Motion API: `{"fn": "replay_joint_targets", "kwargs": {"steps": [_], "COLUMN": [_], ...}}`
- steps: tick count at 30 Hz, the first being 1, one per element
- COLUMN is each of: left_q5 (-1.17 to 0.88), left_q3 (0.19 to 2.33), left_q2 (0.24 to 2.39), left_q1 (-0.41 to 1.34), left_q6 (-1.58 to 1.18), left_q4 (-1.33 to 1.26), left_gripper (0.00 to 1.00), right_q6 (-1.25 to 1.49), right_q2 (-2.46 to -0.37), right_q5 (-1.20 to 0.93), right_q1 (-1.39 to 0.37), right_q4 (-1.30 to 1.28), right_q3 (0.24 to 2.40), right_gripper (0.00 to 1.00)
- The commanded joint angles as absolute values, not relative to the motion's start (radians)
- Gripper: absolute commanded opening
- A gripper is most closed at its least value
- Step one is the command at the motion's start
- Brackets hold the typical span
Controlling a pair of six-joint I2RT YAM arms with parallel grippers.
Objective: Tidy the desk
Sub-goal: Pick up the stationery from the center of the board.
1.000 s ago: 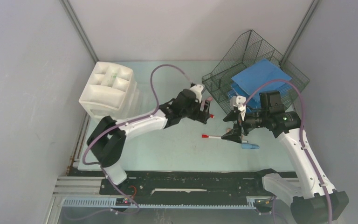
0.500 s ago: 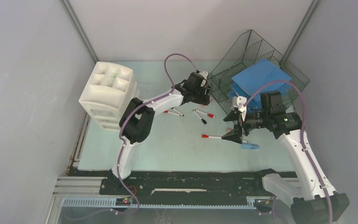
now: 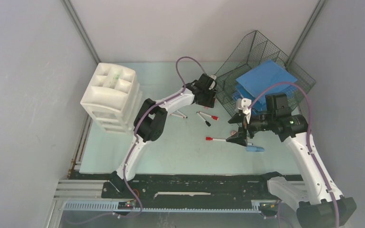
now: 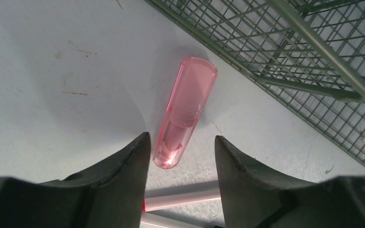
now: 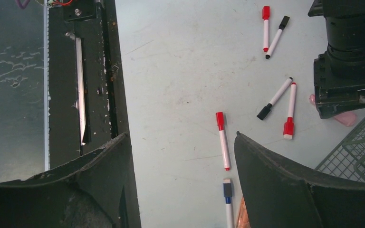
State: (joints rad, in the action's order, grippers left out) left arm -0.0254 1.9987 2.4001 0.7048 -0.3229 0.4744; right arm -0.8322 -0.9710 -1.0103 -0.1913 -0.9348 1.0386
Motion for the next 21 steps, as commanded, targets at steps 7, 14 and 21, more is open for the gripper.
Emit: {"fn": "replay_joint_targets", "kwargs": {"steps": [7,14,21], "left_q5": [-0.003,0.098,0.163], "left_q3": [2.135,2.17,2.176], "left_q2": [2.464,2.475,2.473], "left_q1": [0.719,0.744,0.768], "left_q6": [-0.34,-0.307,-0.275], "left_q4": [0.587,0.664,0.709], "left_gripper": [0.48,0.47,0.39], "right_q6": [-0.851,-0.853,-0.854], "right_q2": [-0.955,-0.953,-0.953], "right_q5": [-1.003,-1.003,-1.006], "right_q1": [-0.198,-0.199,-0.199], "right_q4": [-0.943,-0.944,-0.946], "right_q3": [1.036,1.036,1.037], "right_gripper": [0.87,0.87,0.87]}}
